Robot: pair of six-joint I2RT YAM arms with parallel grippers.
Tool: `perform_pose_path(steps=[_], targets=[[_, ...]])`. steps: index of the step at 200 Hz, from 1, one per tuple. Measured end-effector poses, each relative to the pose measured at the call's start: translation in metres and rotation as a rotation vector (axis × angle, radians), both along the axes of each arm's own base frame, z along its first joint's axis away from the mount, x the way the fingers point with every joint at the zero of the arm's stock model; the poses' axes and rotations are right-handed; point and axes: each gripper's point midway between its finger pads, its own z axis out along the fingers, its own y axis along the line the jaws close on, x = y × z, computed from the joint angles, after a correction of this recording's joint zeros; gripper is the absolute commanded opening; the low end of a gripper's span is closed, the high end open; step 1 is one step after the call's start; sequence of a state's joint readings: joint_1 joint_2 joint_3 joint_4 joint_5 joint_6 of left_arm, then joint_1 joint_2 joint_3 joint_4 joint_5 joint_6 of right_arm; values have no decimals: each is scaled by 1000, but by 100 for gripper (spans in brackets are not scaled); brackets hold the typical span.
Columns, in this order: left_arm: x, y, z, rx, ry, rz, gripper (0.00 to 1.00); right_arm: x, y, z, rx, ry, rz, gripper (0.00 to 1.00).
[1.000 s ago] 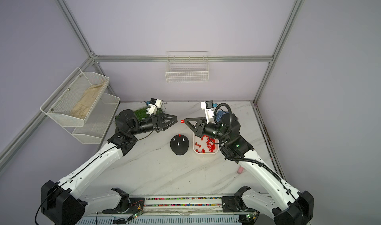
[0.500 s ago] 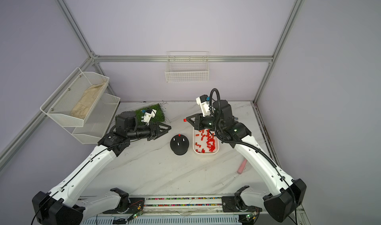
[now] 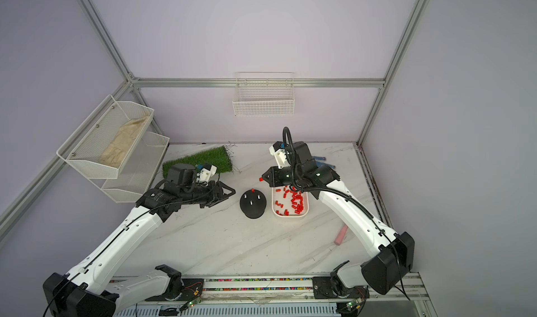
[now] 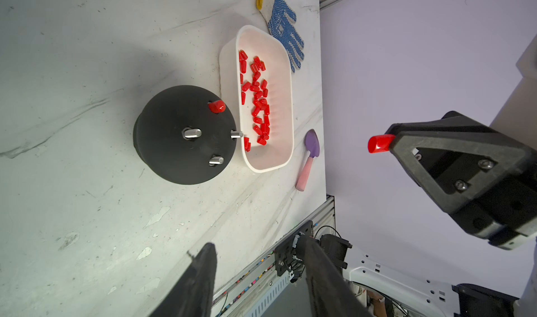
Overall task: Cover the protruding screws with screw protection sleeves
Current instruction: Attach the screw protection sleeve to the screw.
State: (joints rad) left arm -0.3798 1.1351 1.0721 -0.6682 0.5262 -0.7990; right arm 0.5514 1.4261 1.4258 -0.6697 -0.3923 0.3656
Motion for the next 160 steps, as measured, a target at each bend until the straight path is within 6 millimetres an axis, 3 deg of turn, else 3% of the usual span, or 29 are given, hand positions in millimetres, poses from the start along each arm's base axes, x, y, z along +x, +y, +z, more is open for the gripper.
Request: perform_pose_path(steps=[111, 160], targets=[[-2, 15, -31, 102, 48, 45, 51, 14, 27, -50, -343, 32, 13, 12], [-5, 17, -40, 119, 71, 49, 51, 15, 28, -76, -470, 46, 25, 12]])
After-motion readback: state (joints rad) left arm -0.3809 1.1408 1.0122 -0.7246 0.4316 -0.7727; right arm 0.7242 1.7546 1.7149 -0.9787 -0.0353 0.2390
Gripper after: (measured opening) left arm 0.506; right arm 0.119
